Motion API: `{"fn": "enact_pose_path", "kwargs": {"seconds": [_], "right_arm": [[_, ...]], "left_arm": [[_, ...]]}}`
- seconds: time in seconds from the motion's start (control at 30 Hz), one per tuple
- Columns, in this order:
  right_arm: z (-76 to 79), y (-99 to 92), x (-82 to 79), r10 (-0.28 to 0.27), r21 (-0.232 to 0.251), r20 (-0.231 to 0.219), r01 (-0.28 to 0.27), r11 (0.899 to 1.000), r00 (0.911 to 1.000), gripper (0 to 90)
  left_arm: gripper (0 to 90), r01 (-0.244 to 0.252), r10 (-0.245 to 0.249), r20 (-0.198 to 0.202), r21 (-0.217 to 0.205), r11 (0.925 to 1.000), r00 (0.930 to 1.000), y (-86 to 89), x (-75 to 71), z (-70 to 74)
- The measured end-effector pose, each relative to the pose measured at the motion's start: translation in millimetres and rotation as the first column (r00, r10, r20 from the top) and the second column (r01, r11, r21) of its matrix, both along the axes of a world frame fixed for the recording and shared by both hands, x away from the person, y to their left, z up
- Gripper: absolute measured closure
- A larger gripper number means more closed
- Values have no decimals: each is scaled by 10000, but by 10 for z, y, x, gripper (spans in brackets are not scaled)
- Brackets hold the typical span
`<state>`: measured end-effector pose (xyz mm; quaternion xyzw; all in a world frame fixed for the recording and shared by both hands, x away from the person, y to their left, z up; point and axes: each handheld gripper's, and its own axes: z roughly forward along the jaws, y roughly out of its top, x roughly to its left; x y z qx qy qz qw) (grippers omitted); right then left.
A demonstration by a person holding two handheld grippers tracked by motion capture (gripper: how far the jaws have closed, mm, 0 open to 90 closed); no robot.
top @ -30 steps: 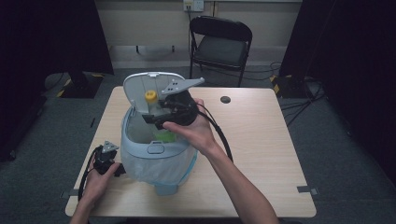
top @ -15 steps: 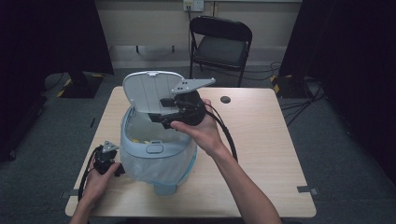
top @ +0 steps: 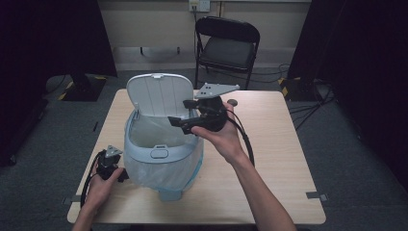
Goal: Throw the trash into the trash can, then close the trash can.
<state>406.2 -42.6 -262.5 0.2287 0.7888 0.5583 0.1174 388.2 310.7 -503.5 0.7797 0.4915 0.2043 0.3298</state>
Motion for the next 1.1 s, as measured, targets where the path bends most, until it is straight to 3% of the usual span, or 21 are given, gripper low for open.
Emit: {"fn": "enact_pose_path", "kwargs": {"seconds": [0.23,0.3,0.5,0.6,0.8,0.97,1.1], "right_arm": [[-72,-436,68,-1128,310,-149,1132,9931,9935,222],[-84,-510,84,-1552,126,-88,1553,9878,9878,219],[-129,-707,189,-2178,179,-206,2181,9758,9758,205],[-148,-777,299,-2621,24,-348,2623,9650,9644,194],[-158,-766,492,-3084,-118,-528,3082,9513,9498,194],[-108,-633,637,-2946,-135,-514,2943,9556,9542,194],[-82,-516,772,-2935,-462,-566,2912,9556,9543,195]], "left_arm": [[4,-3,3,0,-5,10000,10000,0,0,0],[3,-2,2,0,-2,10000,10000,0,0,0],[3,-11,11,0,-1,10000,10000,-1,-1,0],[4,-9,9,-1,-2,10000,10000,-1,-1,0],[3,-8,8,-3,-3,10000,10000,0,0,0],[3,-8,8,0,-1,10000,10000,0,0,0],[3,-1,1,7,26,10000,10000,1,0,1]]}}
